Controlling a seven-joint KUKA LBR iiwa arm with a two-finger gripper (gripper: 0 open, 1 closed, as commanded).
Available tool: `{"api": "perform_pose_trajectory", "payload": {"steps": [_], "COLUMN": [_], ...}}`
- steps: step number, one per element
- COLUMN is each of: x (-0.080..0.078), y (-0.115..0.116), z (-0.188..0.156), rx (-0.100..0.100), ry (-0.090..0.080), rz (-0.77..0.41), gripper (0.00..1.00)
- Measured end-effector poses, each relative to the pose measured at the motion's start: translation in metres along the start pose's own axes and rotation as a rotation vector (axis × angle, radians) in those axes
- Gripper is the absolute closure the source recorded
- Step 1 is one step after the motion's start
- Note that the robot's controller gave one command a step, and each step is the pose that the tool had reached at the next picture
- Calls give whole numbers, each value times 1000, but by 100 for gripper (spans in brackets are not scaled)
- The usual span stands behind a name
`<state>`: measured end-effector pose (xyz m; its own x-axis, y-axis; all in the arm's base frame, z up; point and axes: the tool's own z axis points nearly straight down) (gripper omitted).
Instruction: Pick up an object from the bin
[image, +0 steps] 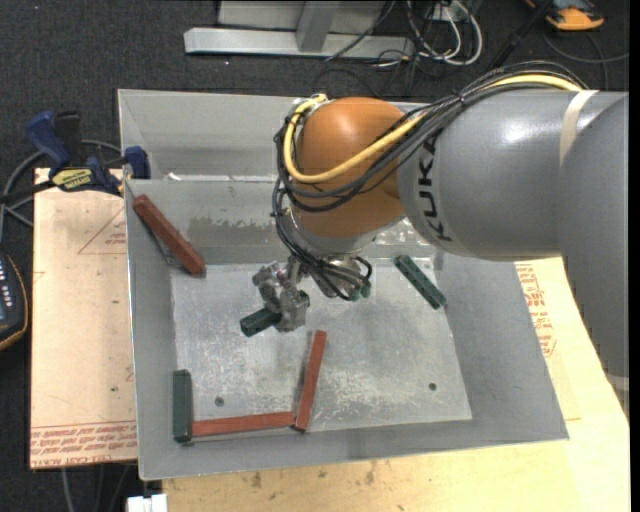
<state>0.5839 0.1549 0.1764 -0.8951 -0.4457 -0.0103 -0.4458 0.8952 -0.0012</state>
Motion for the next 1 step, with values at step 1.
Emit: {"api": "perform_pose_trajectory", "payload": {"steps": [1], "x": [0], "y": [-3], "z": [-74], "rx": [1], "ry": [-1], "rz": [-29], "gripper": [100]}}
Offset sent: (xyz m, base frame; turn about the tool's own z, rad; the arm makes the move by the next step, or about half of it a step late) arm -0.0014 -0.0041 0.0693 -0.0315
